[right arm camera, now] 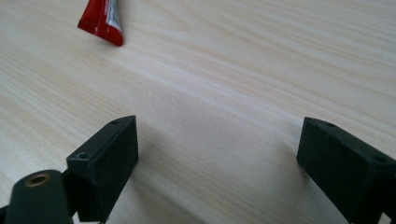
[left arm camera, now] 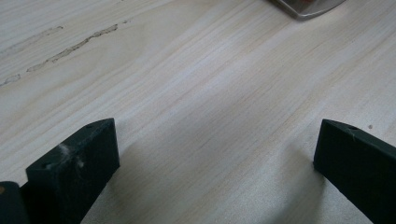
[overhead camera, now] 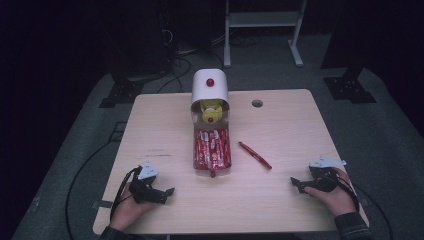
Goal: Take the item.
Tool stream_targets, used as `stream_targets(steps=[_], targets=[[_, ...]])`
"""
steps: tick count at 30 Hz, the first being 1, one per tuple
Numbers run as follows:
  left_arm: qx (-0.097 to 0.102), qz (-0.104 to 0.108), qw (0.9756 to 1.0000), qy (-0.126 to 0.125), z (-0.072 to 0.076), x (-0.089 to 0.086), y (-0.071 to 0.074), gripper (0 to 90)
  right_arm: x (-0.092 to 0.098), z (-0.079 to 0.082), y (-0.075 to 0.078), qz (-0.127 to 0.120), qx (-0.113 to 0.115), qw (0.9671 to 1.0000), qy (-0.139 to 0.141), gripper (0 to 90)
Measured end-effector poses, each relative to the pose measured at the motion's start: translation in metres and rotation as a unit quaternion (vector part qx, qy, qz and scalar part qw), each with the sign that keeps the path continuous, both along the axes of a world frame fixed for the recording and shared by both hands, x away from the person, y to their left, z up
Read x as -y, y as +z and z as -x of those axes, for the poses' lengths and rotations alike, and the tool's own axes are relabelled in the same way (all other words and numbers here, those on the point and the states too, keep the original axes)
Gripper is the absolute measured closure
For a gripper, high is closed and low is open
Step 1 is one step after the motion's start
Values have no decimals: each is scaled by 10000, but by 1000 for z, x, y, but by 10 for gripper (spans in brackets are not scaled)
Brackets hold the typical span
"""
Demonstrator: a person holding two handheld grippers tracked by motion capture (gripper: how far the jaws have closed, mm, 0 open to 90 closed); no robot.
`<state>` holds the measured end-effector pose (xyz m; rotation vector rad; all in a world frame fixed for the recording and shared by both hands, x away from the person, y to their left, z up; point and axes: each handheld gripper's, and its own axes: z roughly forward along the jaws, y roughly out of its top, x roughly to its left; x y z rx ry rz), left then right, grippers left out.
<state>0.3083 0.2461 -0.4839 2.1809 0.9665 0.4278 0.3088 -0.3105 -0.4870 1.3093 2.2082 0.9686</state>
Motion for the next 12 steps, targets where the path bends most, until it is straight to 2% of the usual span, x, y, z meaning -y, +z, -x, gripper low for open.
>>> stream_targets(steps=[12], targets=[[3,3,10000,-8,0,0,0,0,1,1,0,-14,9,10000,-51,116]])
